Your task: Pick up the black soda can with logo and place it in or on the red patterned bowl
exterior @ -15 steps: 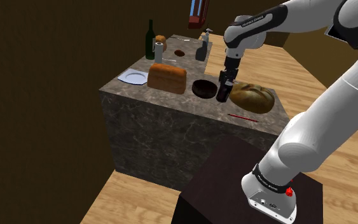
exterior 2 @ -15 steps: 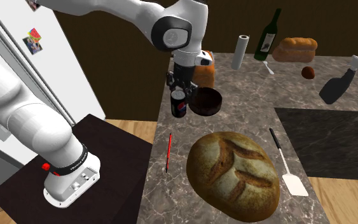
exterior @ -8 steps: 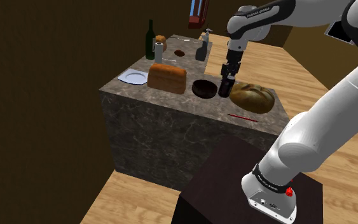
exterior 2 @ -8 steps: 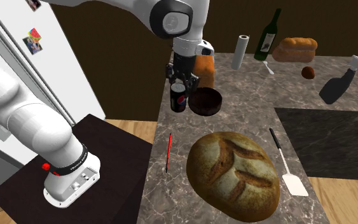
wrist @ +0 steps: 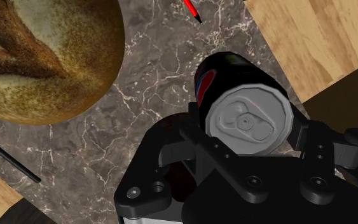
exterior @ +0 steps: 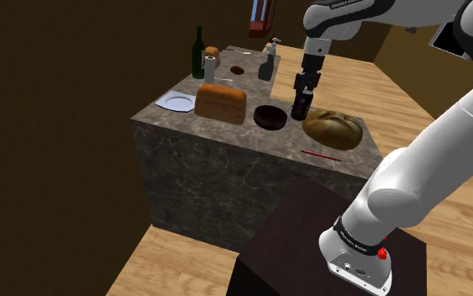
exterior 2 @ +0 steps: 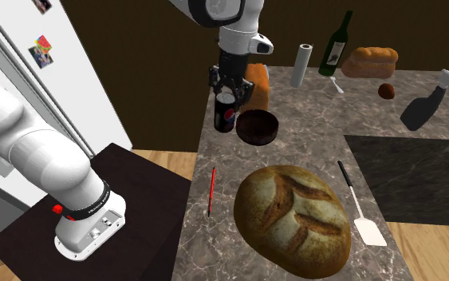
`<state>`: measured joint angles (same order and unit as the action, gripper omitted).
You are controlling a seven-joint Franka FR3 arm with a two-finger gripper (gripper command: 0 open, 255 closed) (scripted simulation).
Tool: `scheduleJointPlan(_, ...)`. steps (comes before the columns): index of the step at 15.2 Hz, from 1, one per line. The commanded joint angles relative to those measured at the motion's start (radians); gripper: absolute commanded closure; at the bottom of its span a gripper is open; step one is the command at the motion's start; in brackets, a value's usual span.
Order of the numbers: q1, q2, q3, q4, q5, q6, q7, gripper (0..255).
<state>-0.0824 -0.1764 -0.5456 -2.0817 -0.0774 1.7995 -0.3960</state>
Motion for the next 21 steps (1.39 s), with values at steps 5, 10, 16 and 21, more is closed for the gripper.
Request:
scheduleJointPlan(5,0.004,0.246,-0.025,0.281,0.127,-0.071,-0.069,255)
scheduleJointPlan(10,-0.054,0.486,-0.021,0.594,0.248,-0.182,-0.119,255)
scheduleJointPlan(16,-0.087,0.583,-0.008,0.684,0.292,-0.185,-0.131,255)
scheduleJointPlan(21,-0.08,0.585,-0.005,0.618,0.294,-0.119,-0.135,255)
